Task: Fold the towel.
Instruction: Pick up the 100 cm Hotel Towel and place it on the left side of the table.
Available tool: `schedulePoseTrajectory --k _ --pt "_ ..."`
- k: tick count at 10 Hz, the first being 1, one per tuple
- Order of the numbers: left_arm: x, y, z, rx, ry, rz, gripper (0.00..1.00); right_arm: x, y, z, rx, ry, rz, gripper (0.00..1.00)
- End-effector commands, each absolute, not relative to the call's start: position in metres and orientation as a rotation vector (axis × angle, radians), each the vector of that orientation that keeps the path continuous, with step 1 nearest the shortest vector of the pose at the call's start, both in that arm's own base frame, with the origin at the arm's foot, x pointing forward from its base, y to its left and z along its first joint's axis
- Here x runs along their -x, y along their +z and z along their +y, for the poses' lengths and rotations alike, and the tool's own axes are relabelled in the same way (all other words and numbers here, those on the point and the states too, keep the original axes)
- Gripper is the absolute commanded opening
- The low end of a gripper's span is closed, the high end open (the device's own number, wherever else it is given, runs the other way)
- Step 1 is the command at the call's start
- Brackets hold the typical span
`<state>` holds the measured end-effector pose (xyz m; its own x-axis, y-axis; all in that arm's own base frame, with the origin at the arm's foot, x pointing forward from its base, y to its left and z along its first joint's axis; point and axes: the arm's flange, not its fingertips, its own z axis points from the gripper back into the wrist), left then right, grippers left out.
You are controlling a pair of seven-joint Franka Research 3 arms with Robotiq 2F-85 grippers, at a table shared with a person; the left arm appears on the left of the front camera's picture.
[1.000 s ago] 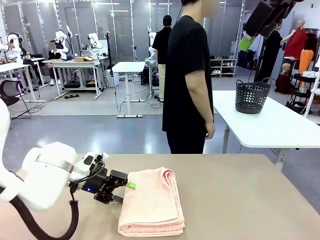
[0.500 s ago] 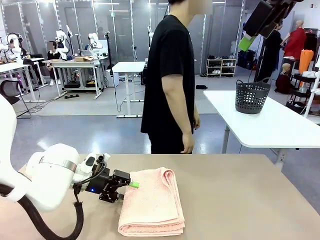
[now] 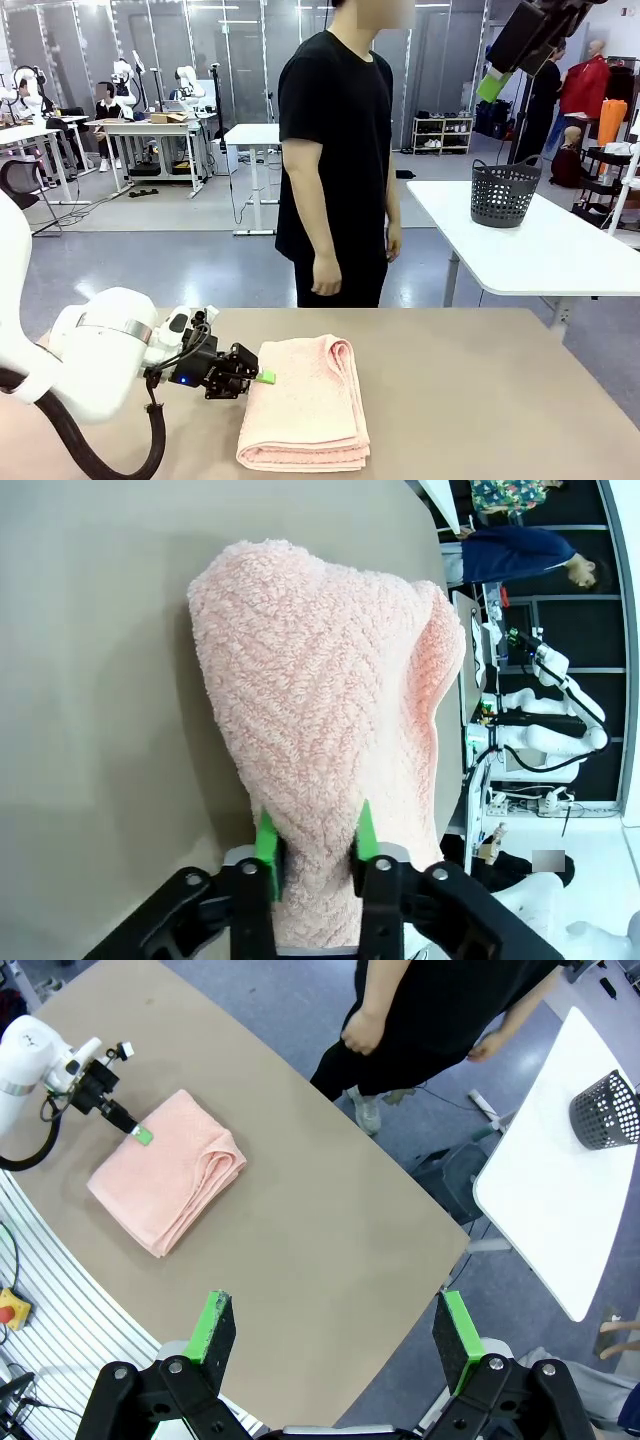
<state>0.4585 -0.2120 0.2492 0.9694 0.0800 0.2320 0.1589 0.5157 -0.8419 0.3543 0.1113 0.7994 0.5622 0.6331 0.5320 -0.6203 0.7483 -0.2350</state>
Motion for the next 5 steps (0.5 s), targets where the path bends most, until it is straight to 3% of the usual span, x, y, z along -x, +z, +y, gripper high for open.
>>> schedulePoseTrajectory --k 1,5 --pt "-0.455 0.251 -0.213 1.058 -0.054 -0.283 0.00 -0.353 0.799 0.111 0.021 0.738 -0.635 1.00" --pt "-0.447 0.263 -0.222 1.066 -0.096 -0.291 0.00 -0.353 0.799 0.111 0.021 0.738 -0.635 1.00"
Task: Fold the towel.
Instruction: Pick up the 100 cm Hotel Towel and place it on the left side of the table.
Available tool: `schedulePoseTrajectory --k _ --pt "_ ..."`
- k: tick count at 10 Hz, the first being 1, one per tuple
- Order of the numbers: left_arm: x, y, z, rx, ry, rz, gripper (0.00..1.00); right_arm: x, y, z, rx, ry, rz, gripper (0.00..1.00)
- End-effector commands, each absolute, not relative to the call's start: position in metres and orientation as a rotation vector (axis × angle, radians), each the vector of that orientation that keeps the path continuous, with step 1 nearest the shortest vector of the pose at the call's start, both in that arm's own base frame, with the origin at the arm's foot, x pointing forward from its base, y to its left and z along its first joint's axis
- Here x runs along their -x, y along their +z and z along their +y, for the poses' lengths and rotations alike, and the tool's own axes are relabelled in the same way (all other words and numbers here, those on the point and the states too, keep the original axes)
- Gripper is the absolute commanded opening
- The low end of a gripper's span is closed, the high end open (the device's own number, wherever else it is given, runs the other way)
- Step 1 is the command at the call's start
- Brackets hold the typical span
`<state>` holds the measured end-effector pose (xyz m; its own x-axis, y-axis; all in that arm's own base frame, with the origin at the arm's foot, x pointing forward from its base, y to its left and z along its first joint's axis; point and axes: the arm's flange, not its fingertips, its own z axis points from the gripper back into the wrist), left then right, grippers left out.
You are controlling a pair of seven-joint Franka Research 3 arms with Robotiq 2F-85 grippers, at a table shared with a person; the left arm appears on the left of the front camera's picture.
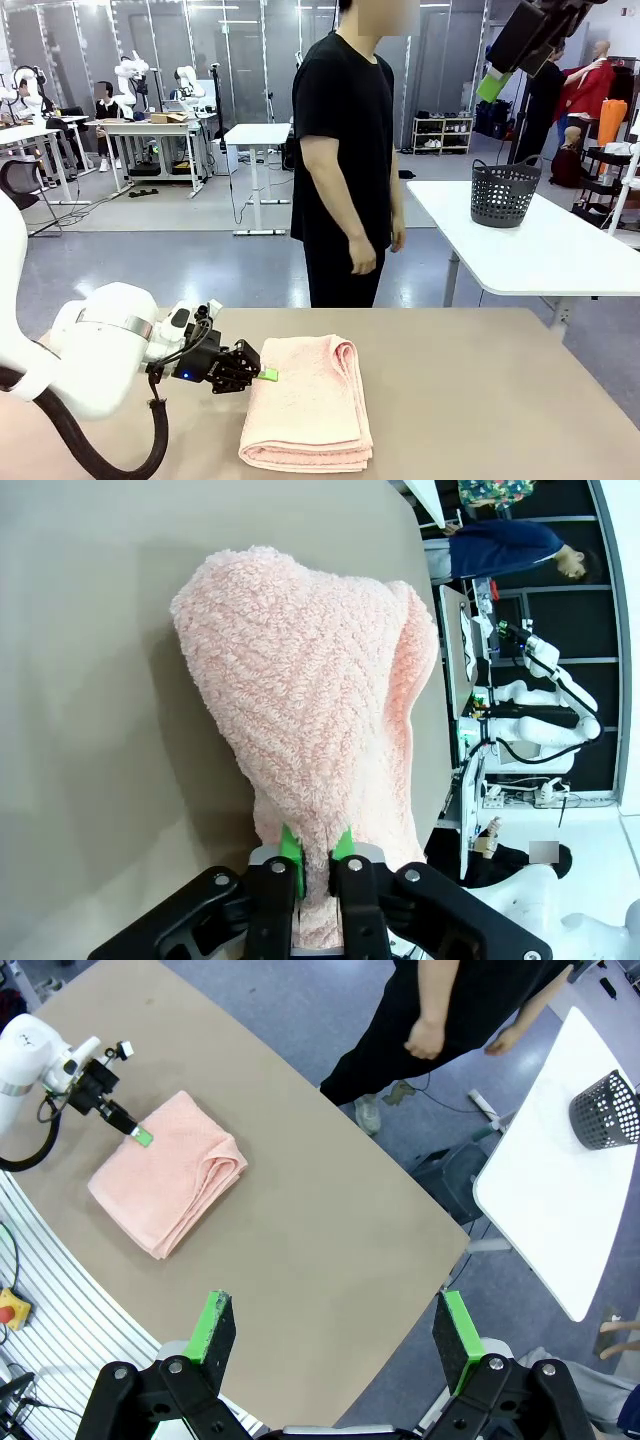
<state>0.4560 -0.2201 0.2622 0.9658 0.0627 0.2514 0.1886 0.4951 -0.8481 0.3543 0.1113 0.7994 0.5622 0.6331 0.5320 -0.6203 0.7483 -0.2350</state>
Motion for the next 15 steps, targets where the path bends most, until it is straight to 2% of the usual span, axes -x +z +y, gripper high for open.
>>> schedulePoseTrajectory --k 1,6,7,8,11,15 --pt "-0.445 0.263 -0.226 1.056 -0.103 -0.289 0.00 -0.353 0.799 0.111 0.021 0.738 -0.635 1.00" --pt "-0.456 0.262 -0.220 1.053 -0.077 -0.264 0.00 -0.353 0.799 0.111 0.021 0.738 -0.635 1.00" --pt "-0.455 0.262 -0.220 1.051 -0.078 -0.262 0.13 -0.353 0.799 0.111 0.021 0.738 -0.635 1.00" --pt "-0.453 0.278 -0.209 1.041 -0.186 -0.233 0.13 -0.353 0.799 0.111 0.021 0.738 -0.635 1.00" --pt "-0.438 0.329 -0.133 0.960 -0.268 -0.221 0.13 -0.353 0.799 0.111 0.021 0.738 -0.635 1.00" --pt "-0.441 0.354 -0.010 0.867 -0.173 -0.308 0.13 -0.353 0.799 0.111 0.021 0.738 -0.635 1.00"
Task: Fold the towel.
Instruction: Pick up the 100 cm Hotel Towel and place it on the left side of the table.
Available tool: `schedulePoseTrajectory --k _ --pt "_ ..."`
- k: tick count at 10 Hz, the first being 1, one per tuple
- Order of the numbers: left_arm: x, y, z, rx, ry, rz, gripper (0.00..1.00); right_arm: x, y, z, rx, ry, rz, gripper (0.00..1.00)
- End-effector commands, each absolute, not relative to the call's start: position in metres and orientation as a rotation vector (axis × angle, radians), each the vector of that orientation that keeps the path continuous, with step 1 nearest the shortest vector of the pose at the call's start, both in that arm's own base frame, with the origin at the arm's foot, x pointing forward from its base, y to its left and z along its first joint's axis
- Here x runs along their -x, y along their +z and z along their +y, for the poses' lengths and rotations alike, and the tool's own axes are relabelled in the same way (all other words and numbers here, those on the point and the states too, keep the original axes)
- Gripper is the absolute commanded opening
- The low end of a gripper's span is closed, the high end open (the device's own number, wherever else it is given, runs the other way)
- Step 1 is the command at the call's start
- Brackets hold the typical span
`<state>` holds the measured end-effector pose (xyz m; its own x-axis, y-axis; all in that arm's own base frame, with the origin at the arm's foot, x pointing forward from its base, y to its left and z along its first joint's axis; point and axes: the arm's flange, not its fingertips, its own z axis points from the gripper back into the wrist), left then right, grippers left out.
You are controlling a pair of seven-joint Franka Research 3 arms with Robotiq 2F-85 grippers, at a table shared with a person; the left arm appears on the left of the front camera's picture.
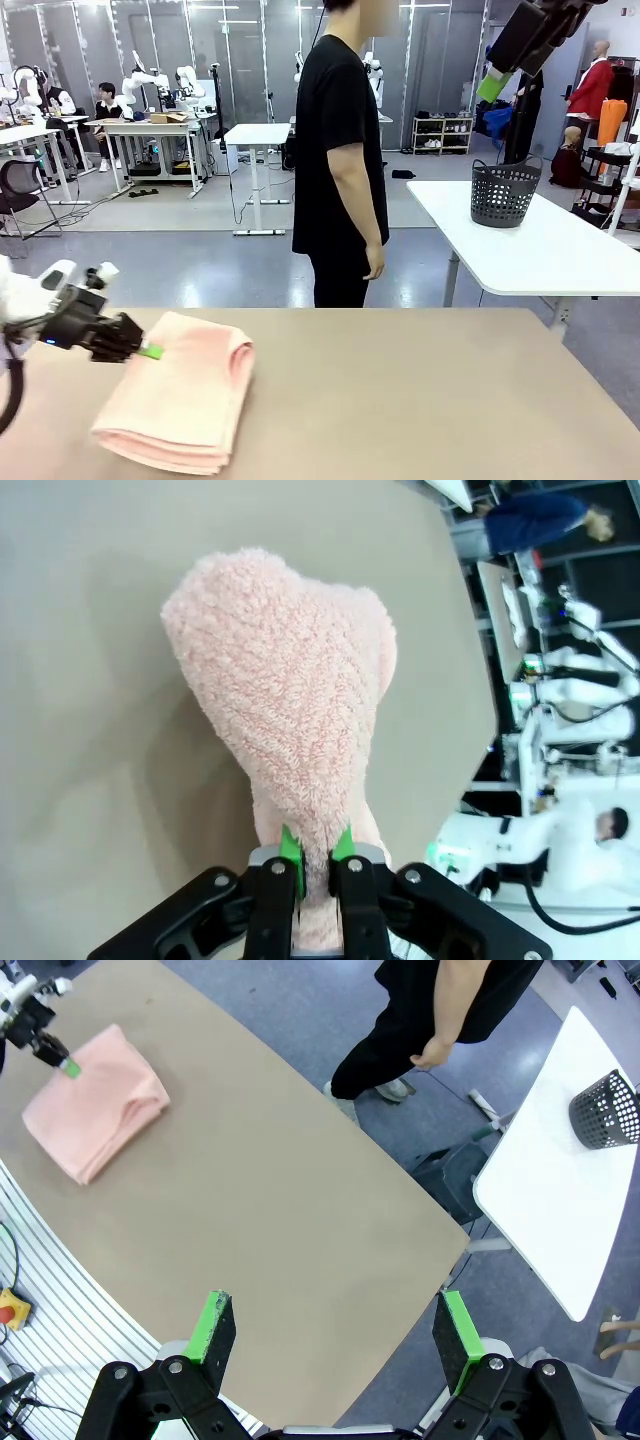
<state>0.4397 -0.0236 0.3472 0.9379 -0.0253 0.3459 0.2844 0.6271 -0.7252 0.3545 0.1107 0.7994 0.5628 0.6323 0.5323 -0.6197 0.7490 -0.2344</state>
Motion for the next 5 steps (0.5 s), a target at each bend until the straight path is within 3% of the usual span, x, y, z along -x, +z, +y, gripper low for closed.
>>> schedulePoseTrajectory --k 1,5 --pt "-0.440 0.355 0.023 0.821 -0.157 -0.321 0.13 -0.353 0.799 0.111 0.021 0.738 -0.635 1.00" --pt "-0.443 0.339 0.112 0.729 -0.082 -0.338 0.13 -0.353 0.799 0.111 0.021 0.738 -0.635 1.00"
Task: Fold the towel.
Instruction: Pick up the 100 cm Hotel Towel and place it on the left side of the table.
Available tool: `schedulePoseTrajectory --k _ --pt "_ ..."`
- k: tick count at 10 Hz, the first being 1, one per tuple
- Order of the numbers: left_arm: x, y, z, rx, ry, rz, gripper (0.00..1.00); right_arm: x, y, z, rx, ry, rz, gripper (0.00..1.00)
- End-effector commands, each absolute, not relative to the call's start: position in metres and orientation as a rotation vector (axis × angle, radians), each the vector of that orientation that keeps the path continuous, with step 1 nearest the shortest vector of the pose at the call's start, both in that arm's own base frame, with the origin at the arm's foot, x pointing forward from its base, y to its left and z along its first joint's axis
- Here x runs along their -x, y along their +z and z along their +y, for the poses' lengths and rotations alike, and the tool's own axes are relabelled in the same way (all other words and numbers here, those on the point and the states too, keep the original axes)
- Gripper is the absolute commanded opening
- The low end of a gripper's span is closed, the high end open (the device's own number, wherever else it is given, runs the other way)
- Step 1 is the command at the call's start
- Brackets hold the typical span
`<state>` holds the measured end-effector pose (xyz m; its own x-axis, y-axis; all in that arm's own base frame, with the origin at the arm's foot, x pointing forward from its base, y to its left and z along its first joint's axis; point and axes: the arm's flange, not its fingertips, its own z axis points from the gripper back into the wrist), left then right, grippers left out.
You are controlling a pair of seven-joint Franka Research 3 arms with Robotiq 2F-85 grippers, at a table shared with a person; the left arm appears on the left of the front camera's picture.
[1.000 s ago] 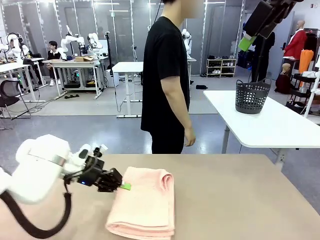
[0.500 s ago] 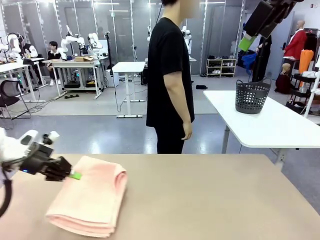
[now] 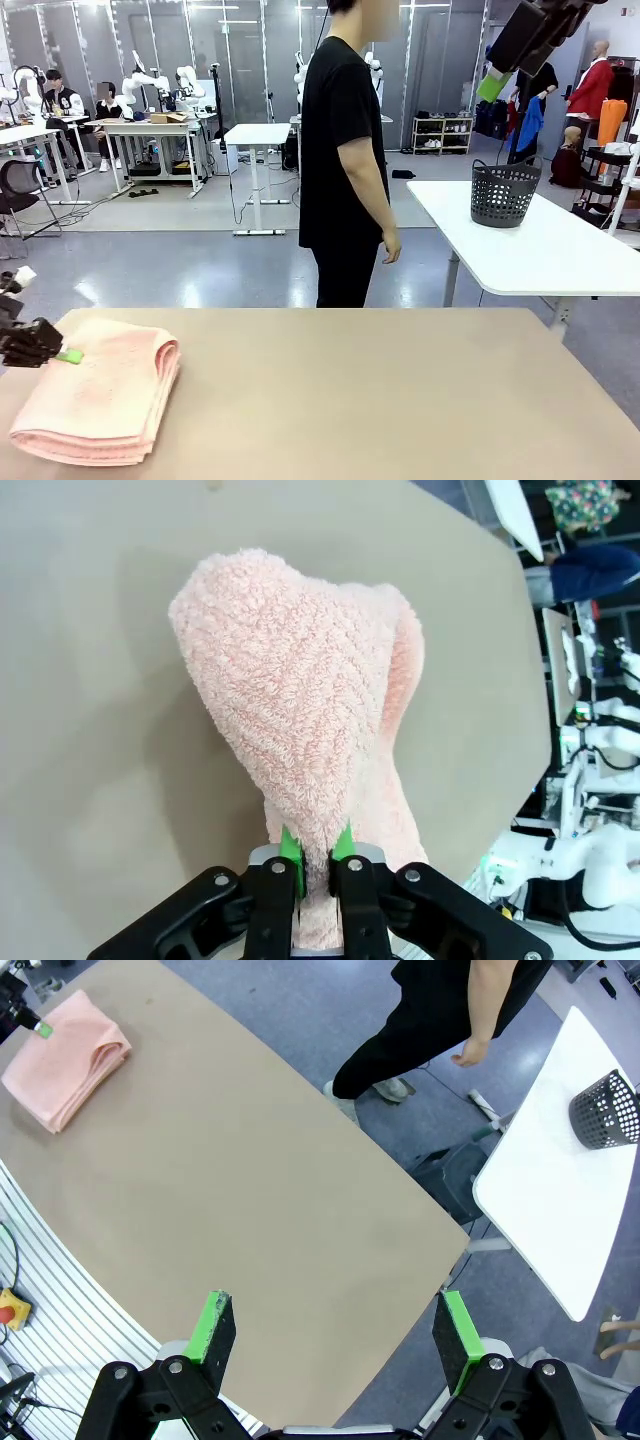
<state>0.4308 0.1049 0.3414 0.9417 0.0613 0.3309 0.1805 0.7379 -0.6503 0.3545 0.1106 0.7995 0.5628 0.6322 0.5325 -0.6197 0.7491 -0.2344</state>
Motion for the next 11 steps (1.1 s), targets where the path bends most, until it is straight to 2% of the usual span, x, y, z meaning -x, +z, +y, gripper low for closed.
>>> schedulePoseTrajectory --k 1,2,3,4,5,6,8,11 --pt "-0.444 0.333 0.127 0.724 -0.111 -0.318 0.13 -0.353 0.799 0.111 0.021 0.738 -0.635 1.00" --pt "-0.447 0.324 0.138 0.733 -0.128 -0.310 0.13 -0.353 0.799 0.111 0.021 0.738 -0.635 1.00" --pt "-0.452 0.319 0.146 0.723 -0.125 -0.325 0.20 -0.353 0.799 0.111 0.021 0.738 -0.635 1.00" --pt "-0.455 0.316 0.150 0.681 -0.123 -0.342 0.48 -0.353 0.799 0.111 0.021 0.738 -0.635 1.00" --pt "-0.455 0.316 0.151 0.670 -0.123 -0.339 0.56 -0.353 0.799 0.111 0.021 0.738 -0.635 1.00" --pt "-0.453 0.320 0.151 0.656 -0.125 -0.341 0.84 -0.353 0.799 0.111 0.021 0.738 -0.635 1.00" --pt "-0.448 0.330 0.151 0.553 -0.108 -0.344 1.00 -0.353 0.799 0.111 0.021 0.738 -0.635 1.00" --pt "-0.434 0.357 0.143 0.499 -0.146 -0.367 1.00 -0.353 0.799 0.111 0.021 0.738 -0.635 1.00"
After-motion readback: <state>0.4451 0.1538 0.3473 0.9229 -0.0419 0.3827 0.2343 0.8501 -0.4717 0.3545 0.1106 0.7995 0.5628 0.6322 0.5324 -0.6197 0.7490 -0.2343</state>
